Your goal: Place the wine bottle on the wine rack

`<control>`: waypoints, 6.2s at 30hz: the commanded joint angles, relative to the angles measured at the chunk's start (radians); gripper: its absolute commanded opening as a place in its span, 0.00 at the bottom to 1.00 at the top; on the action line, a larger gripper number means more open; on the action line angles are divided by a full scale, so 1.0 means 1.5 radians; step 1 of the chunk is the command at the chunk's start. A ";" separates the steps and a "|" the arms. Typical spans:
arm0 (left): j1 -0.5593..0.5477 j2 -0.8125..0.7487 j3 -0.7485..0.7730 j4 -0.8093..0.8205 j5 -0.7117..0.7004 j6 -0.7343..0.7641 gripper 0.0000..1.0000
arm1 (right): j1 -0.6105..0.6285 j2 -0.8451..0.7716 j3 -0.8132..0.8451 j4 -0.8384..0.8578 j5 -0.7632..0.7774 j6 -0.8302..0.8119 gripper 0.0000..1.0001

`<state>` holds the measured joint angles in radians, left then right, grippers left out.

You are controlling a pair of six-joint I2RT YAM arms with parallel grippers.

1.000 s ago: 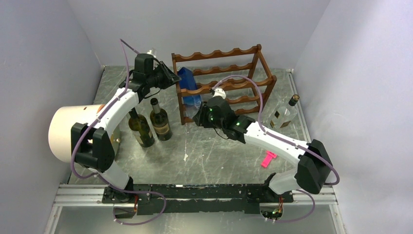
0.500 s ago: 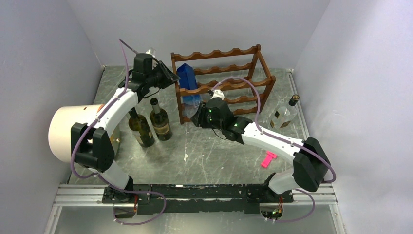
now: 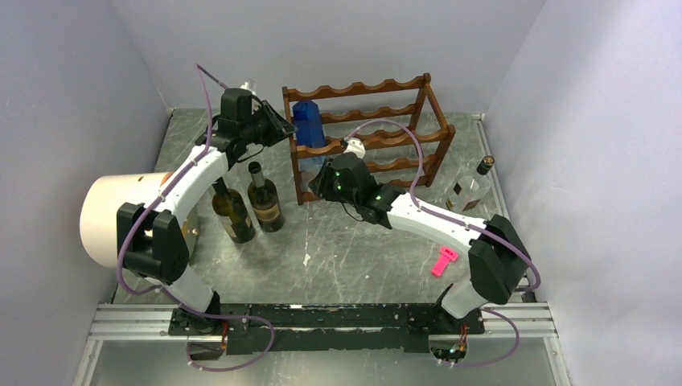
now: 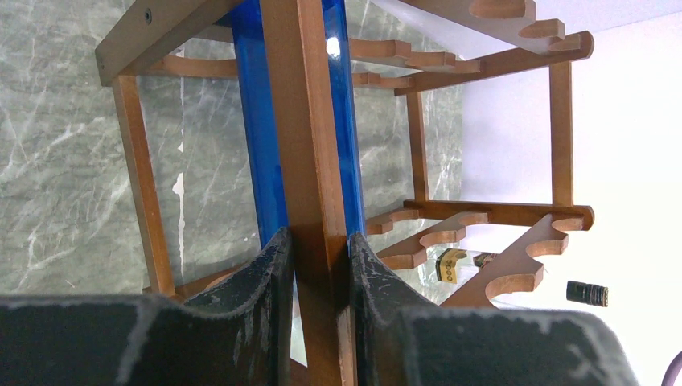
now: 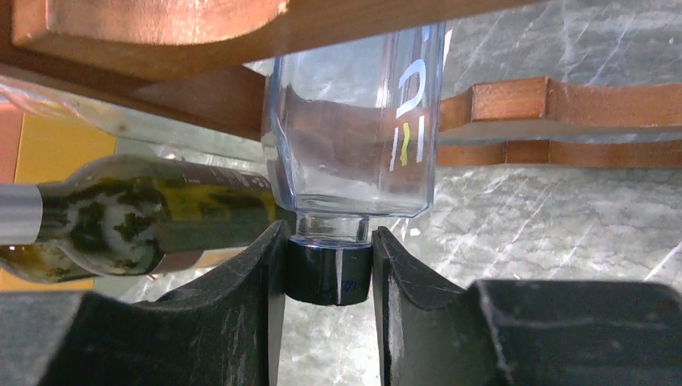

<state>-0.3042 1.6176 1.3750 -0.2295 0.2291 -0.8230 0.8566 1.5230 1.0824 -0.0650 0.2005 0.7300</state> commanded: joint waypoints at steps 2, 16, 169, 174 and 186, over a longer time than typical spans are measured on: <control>0.002 -0.012 -0.018 -0.019 -0.002 0.043 0.07 | 0.010 0.025 0.040 0.050 -0.024 0.015 0.00; 0.017 -0.016 0.104 -0.080 -0.015 0.145 0.68 | 0.000 0.022 0.054 0.026 0.029 0.045 0.48; 0.022 -0.636 -0.099 -0.081 -0.197 0.398 0.75 | 0.153 0.202 0.405 -0.066 -0.015 -0.360 0.63; 0.022 -0.637 -0.105 -0.081 -0.190 0.389 0.75 | 0.157 0.227 0.428 -0.077 -0.005 -0.374 0.52; 0.022 -0.640 -0.151 -0.056 -0.031 0.472 0.77 | 0.161 0.124 0.306 0.005 0.051 -0.379 0.04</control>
<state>-0.2802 0.6727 1.2045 -0.3717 0.0505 -0.1871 1.0943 1.8133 1.6150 -0.1009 0.2413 0.1528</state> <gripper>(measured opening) 0.764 0.349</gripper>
